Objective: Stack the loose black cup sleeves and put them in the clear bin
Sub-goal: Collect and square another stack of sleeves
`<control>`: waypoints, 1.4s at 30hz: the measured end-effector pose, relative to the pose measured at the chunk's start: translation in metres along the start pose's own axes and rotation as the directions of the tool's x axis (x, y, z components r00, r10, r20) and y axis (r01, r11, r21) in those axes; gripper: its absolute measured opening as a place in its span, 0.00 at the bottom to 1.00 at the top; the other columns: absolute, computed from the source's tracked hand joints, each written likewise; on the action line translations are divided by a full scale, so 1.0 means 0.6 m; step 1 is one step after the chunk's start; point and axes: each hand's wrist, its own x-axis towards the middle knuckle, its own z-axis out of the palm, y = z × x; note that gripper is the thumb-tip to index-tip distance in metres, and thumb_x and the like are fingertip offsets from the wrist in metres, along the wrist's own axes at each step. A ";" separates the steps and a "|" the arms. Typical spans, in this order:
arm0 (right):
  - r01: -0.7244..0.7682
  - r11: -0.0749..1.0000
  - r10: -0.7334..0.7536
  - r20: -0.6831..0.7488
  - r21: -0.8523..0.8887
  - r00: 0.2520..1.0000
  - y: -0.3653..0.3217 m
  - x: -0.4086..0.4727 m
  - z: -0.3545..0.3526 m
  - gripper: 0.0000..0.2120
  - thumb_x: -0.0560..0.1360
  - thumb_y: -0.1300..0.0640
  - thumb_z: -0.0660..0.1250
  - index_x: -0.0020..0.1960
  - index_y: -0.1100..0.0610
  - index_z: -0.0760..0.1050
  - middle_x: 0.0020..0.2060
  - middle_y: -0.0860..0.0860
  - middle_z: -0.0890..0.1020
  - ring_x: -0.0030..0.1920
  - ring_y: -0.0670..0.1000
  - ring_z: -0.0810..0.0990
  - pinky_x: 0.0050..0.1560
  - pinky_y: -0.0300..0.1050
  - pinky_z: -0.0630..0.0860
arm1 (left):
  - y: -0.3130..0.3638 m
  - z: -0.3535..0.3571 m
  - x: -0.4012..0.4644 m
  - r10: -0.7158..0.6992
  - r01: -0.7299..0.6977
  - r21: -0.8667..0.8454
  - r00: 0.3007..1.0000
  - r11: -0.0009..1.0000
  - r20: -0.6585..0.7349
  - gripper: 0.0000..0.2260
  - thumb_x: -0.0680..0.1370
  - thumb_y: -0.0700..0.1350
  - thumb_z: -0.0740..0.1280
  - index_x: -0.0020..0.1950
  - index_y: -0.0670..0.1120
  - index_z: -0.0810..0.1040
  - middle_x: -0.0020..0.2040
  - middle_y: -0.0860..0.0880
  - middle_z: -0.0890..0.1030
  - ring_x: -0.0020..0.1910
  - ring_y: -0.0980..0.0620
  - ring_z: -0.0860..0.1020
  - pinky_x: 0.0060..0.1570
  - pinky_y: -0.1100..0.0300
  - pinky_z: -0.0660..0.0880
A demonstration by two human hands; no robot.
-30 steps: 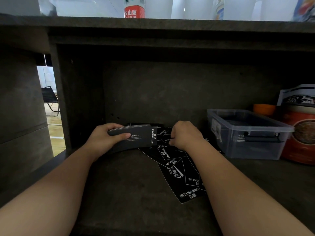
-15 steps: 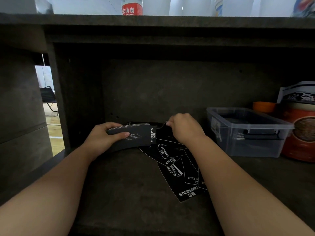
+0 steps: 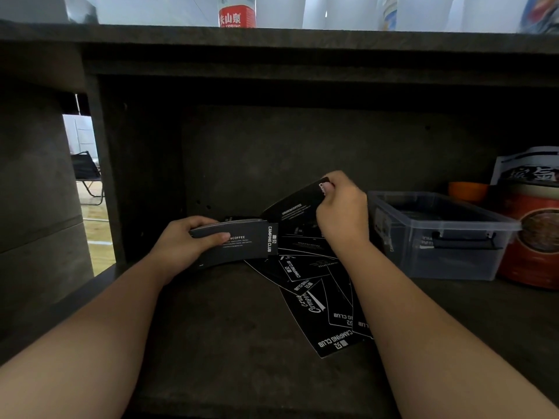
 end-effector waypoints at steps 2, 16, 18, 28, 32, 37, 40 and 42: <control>-0.133 0.989 0.138 -0.103 0.059 0.985 0.003 0.003 -0.004 0.08 0.81 0.61 0.57 0.53 0.58 0.76 0.43 0.51 0.77 0.43 0.49 0.74 0.41 0.40 0.66 | 0.000 0.000 0.000 -0.003 0.003 0.003 1.000 1.000 -0.004 0.12 0.72 0.50 0.75 0.54 0.52 0.82 0.50 0.54 0.81 0.49 0.57 0.78 0.44 0.62 0.73; -0.161 0.984 0.174 0.551 -0.072 0.816 0.010 -0.043 0.054 0.09 0.77 0.53 0.67 0.45 0.54 0.85 0.32 0.44 0.80 0.35 0.41 0.76 0.36 0.30 0.69 | 0.005 0.000 -0.007 0.004 -0.003 -0.033 1.000 0.999 0.030 0.13 0.67 0.50 0.78 0.49 0.55 0.82 0.48 0.54 0.82 0.49 0.56 0.80 0.45 0.61 0.75; -0.115 0.987 0.160 0.593 -0.114 0.789 0.020 -0.035 0.047 0.12 0.78 0.53 0.65 0.58 0.55 0.81 0.48 0.48 0.84 0.51 0.47 0.80 0.48 0.30 0.71 | 0.002 -0.001 -0.004 0.009 -0.008 -0.023 0.999 1.000 0.033 0.14 0.67 0.50 0.79 0.50 0.54 0.82 0.49 0.54 0.83 0.49 0.56 0.80 0.46 0.61 0.75; -0.078 0.859 0.411 0.589 -0.507 0.695 0.086 -0.005 0.038 0.22 0.79 0.47 0.61 0.67 0.60 0.69 0.65 0.58 0.73 0.65 0.59 0.71 0.66 0.55 0.69 | 0.004 0.001 -0.002 0.019 -0.018 -0.038 1.000 0.999 0.022 0.04 0.76 0.49 0.70 0.48 0.59 0.79 0.50 0.56 0.80 0.49 0.58 0.77 0.41 0.64 0.70; -0.046 0.874 0.382 0.625 -0.484 0.681 0.078 -0.018 0.029 0.37 0.78 0.41 0.59 0.78 0.54 0.45 0.76 0.54 0.57 0.76 0.58 0.51 0.73 0.61 0.52 | 0.000 0.000 0.001 0.007 -0.006 -0.061 1.000 0.998 0.014 0.04 0.76 0.49 0.71 0.48 0.59 0.80 0.51 0.54 0.80 0.50 0.55 0.78 0.44 0.61 0.71; 0.043 0.793 0.423 0.600 -0.608 0.679 0.062 -0.003 0.021 0.29 0.76 0.37 0.60 0.71 0.51 0.66 0.68 0.53 0.71 0.70 0.57 0.65 0.71 0.64 0.50 | 0.000 0.000 0.004 0.008 -0.007 -0.052 1.000 0.999 0.010 0.04 0.76 0.49 0.71 0.48 0.58 0.79 0.51 0.55 0.79 0.50 0.56 0.77 0.43 0.63 0.70; 0.062 0.769 0.423 0.578 -0.637 0.698 0.055 -0.001 0.014 0.30 0.74 0.36 0.64 0.69 0.51 0.67 0.67 0.53 0.71 0.70 0.58 0.64 0.67 0.60 0.58 | -0.003 0.000 0.004 0.001 0.000 -0.054 1.000 0.999 0.014 0.04 0.76 0.50 0.71 0.48 0.59 0.80 0.52 0.54 0.80 0.51 0.54 0.78 0.44 0.62 0.71; 0.073 0.820 0.376 0.630 -0.568 0.679 0.058 -0.012 0.017 0.33 0.76 0.39 0.61 0.76 0.50 0.56 0.73 0.53 0.63 0.74 0.58 0.57 0.70 0.62 0.55 | -0.005 0.000 0.004 -0.004 0.005 -0.062 1.000 0.998 0.008 0.04 0.75 0.50 0.72 0.48 0.58 0.81 0.52 0.52 0.81 0.52 0.53 0.78 0.45 0.61 0.71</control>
